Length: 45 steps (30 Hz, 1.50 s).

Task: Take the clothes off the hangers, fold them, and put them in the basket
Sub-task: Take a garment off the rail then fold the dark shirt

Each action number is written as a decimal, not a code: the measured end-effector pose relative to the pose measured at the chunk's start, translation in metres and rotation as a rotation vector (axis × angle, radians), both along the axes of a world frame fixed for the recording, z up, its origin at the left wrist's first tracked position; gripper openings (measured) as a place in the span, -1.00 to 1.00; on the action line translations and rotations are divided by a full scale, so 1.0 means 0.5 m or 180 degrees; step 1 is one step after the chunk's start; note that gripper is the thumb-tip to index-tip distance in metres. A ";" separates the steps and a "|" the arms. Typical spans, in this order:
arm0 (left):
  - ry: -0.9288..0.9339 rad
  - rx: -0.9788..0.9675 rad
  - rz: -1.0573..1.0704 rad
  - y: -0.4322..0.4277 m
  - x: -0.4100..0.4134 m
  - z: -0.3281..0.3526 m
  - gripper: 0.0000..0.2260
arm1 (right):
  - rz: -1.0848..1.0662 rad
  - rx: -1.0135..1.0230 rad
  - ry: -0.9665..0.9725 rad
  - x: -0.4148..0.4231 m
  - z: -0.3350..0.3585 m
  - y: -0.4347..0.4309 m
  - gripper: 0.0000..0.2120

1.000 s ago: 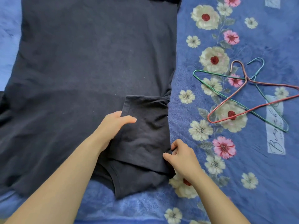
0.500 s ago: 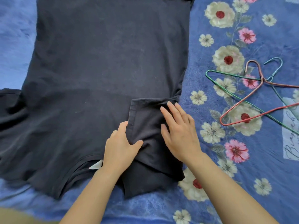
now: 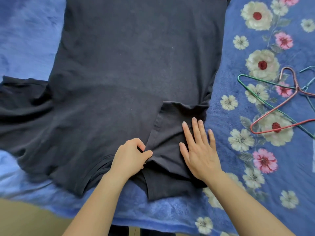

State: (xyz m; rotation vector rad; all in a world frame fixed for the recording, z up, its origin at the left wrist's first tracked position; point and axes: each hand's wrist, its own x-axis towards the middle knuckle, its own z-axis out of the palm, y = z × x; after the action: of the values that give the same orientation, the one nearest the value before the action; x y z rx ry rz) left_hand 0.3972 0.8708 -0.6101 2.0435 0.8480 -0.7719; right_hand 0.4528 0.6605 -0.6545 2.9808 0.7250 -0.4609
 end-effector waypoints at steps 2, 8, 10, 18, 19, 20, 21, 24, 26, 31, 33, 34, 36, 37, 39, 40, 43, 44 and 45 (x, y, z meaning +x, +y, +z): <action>-0.0020 -0.0009 -0.0007 0.016 -0.015 0.000 -0.90 | -0.0221 -0.0078 0.0026 -0.020 0.001 0.016 -0.39; -0.0838 0.0155 0.1125 0.130 -0.054 0.030 -0.87 | -0.0241 0.0173 0.0258 -0.026 0.021 0.163 -0.37; -0.1090 0.0407 0.1696 0.199 -0.070 0.037 -0.86 | -0.0302 0.0247 0.0427 -0.035 0.020 0.237 -0.35; -0.1001 0.1542 0.3410 0.502 -0.168 0.020 -0.53 | -0.0174 0.1072 0.0744 -0.085 0.046 0.512 -0.36; -0.0854 0.1277 0.3745 0.528 -0.174 0.016 -0.59 | 0.0006 0.1168 0.0725 -0.092 0.047 0.540 -0.37; -0.0820 0.0835 0.4108 0.546 -0.176 0.012 -0.69 | 0.0168 0.1210 0.0697 -0.096 0.046 0.564 -0.37; -0.0824 0.0325 0.4366 0.560 -0.177 0.010 -0.77 | 0.0314 0.1173 0.0677 -0.100 0.044 0.589 -0.37; -0.0840 -0.0963 0.4608 0.591 -0.180 0.004 -0.93 | 0.0569 0.0799 0.0757 -0.099 0.034 0.647 -0.36; -0.0801 -0.1704 0.4722 0.604 -0.176 0.010 -0.83 | 0.0570 0.0472 0.0865 -0.089 0.026 0.663 -0.31; -0.1496 -0.1507 0.4078 0.600 -0.147 0.066 -0.88 | 0.0371 0.0495 0.1339 -0.054 0.034 0.667 -0.39; -0.2018 -0.1016 0.3232 0.576 -0.129 0.100 -0.91 | -0.0369 0.1158 0.1935 -0.022 0.054 0.672 -0.50; -0.2261 -0.0875 0.2719 0.558 -0.119 0.115 -0.89 | -0.1020 0.1678 0.2377 0.000 0.066 0.673 -0.58; -0.2670 -0.0777 0.1554 0.511 -0.096 0.137 -0.78 | -0.2366 0.2710 0.3376 0.042 0.090 0.660 -0.61; -0.2799 -0.0740 0.0865 0.483 -0.089 0.132 -0.78 | -0.2891 0.3097 0.3697 0.057 0.104 0.646 -0.56; -0.2662 -0.0534 -0.0593 0.430 -0.088 0.098 -0.82 | -0.3620 0.3477 0.3892 0.071 0.130 0.607 -0.46; -0.2399 -0.0349 -0.1193 0.410 -0.099 0.072 -0.84 | -0.3781 0.3456 0.3888 0.070 0.134 0.586 -0.41; -0.1564 0.0597 -0.2026 0.381 -0.147 0.016 -0.38 | -0.3812 0.3558 0.3924 0.052 0.132 0.542 -0.33; -0.1315 0.0786 -0.1998 0.382 -0.162 0.011 -0.21 | -0.3793 0.3614 0.3890 0.047 0.131 0.540 -0.37; -0.1207 0.0946 -0.1890 0.384 -0.178 0.003 -0.09 | -0.3684 0.3601 0.3697 0.044 0.125 0.541 -0.46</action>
State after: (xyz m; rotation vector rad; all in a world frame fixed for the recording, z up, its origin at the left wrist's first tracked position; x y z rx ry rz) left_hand 0.3084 1.0627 -0.6084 2.6433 0.1347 -0.5460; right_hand 0.4747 0.9309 -0.5918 3.3446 -1.5240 -2.6224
